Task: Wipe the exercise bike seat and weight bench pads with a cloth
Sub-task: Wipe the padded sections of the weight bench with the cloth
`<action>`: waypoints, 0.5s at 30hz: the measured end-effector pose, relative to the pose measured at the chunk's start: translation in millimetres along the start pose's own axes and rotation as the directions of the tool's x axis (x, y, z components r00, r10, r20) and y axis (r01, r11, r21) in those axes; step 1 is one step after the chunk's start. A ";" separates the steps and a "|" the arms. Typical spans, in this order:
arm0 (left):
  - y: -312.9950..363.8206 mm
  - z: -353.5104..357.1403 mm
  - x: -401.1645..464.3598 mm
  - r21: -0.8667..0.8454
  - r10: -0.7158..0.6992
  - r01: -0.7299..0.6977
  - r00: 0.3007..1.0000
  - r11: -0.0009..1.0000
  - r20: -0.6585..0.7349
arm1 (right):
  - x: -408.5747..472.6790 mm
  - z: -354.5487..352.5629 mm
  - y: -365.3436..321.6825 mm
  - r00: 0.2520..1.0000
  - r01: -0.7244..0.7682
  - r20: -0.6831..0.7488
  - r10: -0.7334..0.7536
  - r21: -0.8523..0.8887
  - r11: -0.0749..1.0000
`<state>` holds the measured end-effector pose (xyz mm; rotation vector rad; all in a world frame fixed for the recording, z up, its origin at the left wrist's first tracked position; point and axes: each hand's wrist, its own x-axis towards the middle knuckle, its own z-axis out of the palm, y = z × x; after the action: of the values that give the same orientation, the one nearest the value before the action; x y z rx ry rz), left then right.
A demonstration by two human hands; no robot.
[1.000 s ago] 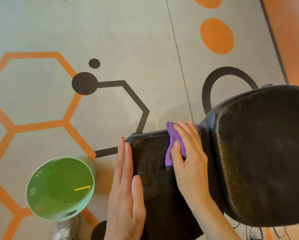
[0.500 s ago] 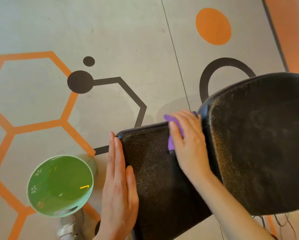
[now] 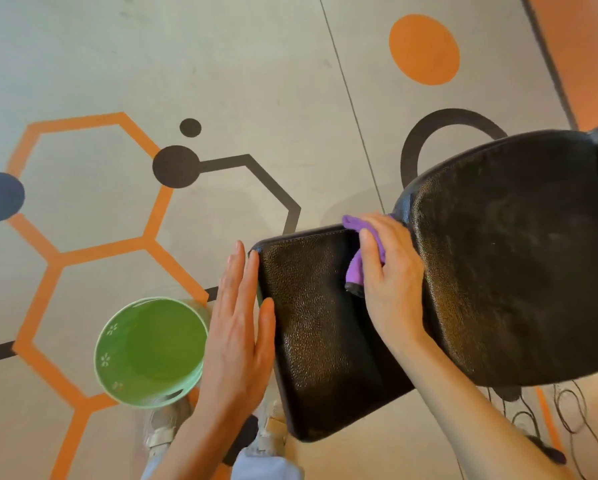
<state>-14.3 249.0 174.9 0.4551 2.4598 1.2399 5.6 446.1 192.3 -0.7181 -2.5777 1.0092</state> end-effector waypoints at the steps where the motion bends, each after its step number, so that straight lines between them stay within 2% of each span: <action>1: 0.1 -4.2 -1.5 0.011 -0.002 0.002 1.000 1.000 0.016 | -7.2 0.5 -7.3 1.000 0.004 0.016 -0.004 0.002 1.000; 10: 3.9 -72.5 -30.5 0.137 0.045 -0.062 0.991 0.989 0.126 | -82.0 11.6 -89.9 0.991 -0.096 0.103 0.091 0.047 0.994; 15: 1.4 -122.2 -48.4 0.174 0.074 -0.110 0.977 0.979 0.199 | -117.6 22.6 -145.3 0.987 -0.147 0.074 0.141 0.093 0.985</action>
<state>-25.2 143.1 251.9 0.7118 2.4198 0.9555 44.3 278.1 267.8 -0.8693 -2.5407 1.2153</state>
